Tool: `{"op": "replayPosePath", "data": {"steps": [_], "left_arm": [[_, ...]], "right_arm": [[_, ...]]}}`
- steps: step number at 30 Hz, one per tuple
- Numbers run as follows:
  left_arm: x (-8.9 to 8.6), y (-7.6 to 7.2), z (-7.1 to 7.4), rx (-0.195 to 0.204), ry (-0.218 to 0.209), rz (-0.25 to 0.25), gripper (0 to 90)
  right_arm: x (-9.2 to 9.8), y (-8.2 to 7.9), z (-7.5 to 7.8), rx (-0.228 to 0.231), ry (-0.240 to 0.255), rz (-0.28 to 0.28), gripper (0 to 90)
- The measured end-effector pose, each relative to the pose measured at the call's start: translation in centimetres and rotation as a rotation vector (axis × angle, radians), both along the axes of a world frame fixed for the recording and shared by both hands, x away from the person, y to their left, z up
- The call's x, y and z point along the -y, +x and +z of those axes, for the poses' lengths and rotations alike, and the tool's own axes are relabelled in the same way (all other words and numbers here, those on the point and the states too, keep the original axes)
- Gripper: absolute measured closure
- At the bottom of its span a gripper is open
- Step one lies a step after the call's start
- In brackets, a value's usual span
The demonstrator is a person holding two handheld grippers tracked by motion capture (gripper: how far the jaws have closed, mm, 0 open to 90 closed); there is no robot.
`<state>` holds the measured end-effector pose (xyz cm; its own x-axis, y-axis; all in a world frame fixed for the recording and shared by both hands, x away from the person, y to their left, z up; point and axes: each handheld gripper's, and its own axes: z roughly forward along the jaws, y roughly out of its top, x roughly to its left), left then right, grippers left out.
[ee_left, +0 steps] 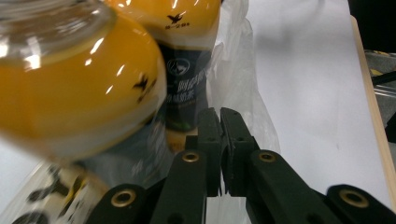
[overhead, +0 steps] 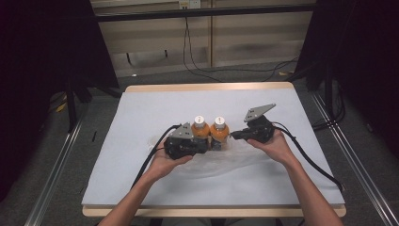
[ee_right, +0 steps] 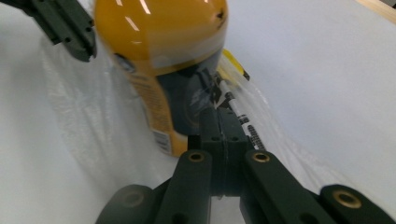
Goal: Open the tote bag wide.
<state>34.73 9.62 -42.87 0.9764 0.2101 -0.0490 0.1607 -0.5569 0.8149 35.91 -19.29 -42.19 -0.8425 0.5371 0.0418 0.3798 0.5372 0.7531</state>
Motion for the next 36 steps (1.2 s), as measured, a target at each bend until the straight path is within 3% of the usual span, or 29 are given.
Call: {"op": "replayPosePath", "data": {"steps": [4, 9, 13, 14, 18, 30, 34, 36], "left_arm": [[0.8, 0.3, -0.7, -0.022, -0.004, 0.003, 87.5], [1.5, 0.4, -1.3, -0.007, 0.015, 0.022, 87.5], [1.6, 0.3, -1.6, 0.01, 0.048, 0.058, 87.9], [1.6, 0.3, -1.8, 0.003, 0.035, 0.066, 88.1], [1.1, 0.4, -2.4, 0.014, 0.053, 0.093, 88.1], [1.5, -0.4, -4.5, -0.007, 0.138, 0.042, 87.5], [1.6, -1.0, -5.0, -0.01, 0.197, 0.028, 87.6], [1.7, -1.1, -5.1, -0.026, 0.175, 0.018, 89.7]], "right_arm": [[-0.2, 1.0, -0.5, -0.004, 0.014, -0.006, 90.0], [-0.7, 2.2, -0.9, -0.019, 0.034, -0.001, 90.0], [-1.7, 2.7, -1.3, -0.03, 0.02, 0.014, 90.0], [-1.8, 2.8, -1.5, -0.035, 0.016, 0.014, 90.0], [-2.6, 3.3, -2.1, -0.048, -0.006, 0.022, 90.0], [-3.2, 4.7, -5.2, -0.143, -0.026, -0.001, 90.0], [-3.4, 5.0, -6.0, -0.158, -0.026, -0.012, 90.0], [-3.4, 5.2, -6.1, -0.158, -0.021, -0.021, 90.0]]}}
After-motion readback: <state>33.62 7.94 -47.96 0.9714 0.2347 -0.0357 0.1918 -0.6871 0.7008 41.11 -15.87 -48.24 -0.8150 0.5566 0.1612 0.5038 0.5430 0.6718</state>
